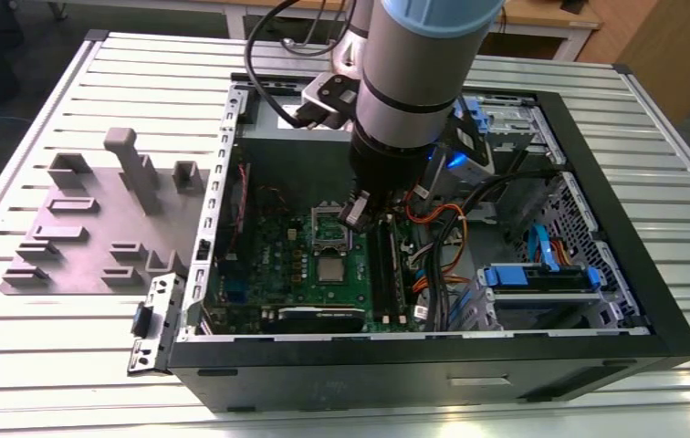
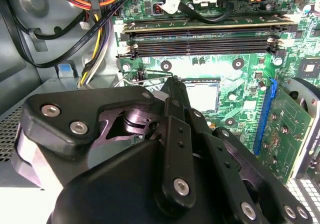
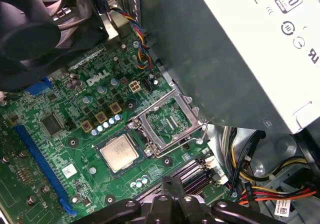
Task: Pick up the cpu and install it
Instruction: 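Close the cpu cover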
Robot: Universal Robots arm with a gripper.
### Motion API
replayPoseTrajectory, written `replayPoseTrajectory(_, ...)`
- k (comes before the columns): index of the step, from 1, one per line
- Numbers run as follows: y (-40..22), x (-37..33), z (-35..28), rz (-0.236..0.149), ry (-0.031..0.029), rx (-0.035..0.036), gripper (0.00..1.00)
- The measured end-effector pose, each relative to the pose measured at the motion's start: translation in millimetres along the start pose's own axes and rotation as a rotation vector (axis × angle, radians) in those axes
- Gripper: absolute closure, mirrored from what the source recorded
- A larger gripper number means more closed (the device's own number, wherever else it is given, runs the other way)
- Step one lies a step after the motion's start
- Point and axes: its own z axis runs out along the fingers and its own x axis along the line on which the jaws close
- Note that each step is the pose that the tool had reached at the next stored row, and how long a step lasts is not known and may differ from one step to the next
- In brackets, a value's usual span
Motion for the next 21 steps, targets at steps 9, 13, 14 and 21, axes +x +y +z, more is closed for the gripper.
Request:
replayPoseTrajectory(9,-0.2,-2.2,2.6,-0.061,0.0008,-0.006,0.89)
replayPoseTrajectory(13,1.0,-5.0,5.8,-0.067,-0.0046,-0.0102,0.89)
replayPoseTrajectory(14,1.6,-5.9,6.8,-0.068,-0.0069,-0.0117,0.89)
replayPoseTrajectory(21,1.8,-6.8,10.9,-0.095,-0.0468,-0.04,0.89)
